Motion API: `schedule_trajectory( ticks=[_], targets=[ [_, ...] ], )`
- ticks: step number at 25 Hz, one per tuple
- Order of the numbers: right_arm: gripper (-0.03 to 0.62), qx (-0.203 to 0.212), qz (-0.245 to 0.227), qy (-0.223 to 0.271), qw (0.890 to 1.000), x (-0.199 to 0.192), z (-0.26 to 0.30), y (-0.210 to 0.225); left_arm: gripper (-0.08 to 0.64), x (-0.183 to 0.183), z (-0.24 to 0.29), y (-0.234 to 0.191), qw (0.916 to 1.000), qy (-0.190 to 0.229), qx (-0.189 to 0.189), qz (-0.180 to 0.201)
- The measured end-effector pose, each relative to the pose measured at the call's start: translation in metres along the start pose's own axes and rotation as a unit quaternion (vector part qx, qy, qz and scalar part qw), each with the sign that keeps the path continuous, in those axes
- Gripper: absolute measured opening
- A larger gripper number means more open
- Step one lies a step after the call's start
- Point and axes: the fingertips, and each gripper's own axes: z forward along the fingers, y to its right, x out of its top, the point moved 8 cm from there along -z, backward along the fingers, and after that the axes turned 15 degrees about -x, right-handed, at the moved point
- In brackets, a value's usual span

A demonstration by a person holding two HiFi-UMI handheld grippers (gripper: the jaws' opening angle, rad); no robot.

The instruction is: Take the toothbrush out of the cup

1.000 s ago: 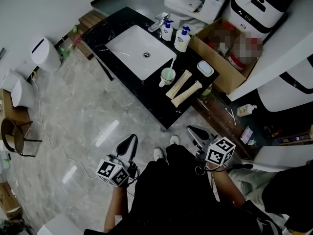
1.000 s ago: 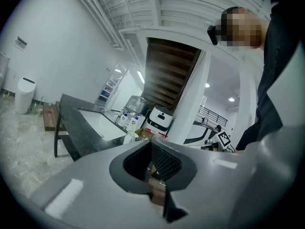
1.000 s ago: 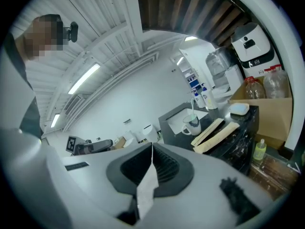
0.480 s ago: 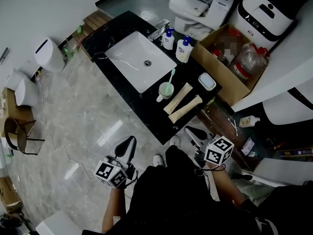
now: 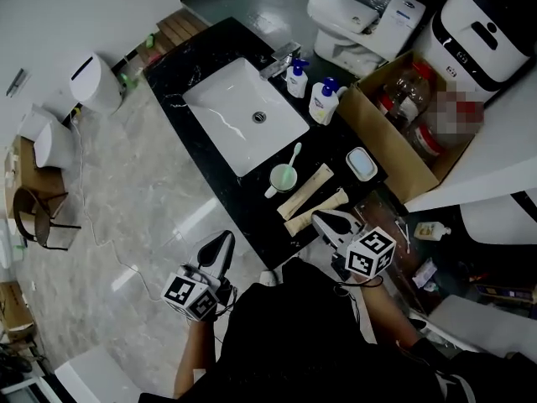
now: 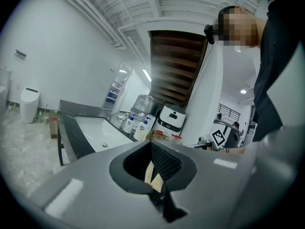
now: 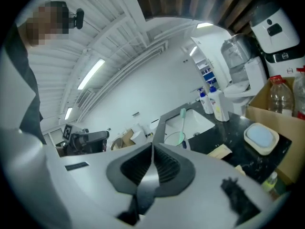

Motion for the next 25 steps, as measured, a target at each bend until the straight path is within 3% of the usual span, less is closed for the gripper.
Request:
schedule_trajectory(
  ticks=[6, 11, 16, 19, 25],
  targets=[
    [0.015, 0.017, -0.013, -0.018, 1.000, 0.018, 0.036, 0.031, 0.009, 0.008, 0.022, -0.004, 0.9995, 0.003, 0.030, 0.004],
    [0.015, 0.025, -0.015, -0.029, 0.999, 0.030, 0.066, 0.046, 0.009, 0.011, 0.024, -0.006, 0.9981, 0.007, 0.059, -0.015],
    [0.017, 0.021, -0.012, -0.041, 0.999, 0.036, 0.100, 0.055, 0.009, 0.014, 0.030, -0.016, 0.9988, 0.006, 0.047, -0.014],
    [0.066, 0.016, -0.025, -0.052, 0.998, 0.035, 0.114, 0.056, 0.009, 0.017, 0.035, -0.021, 0.9993, 0.001, 0.036, -0.009],
    [0.078, 0.009, -0.032, -0.068, 0.997, 0.031, 0.131, 0.062, 0.009, 0.018, 0.039, -0.031, 0.9997, 0.002, 0.022, -0.009]
  ],
)
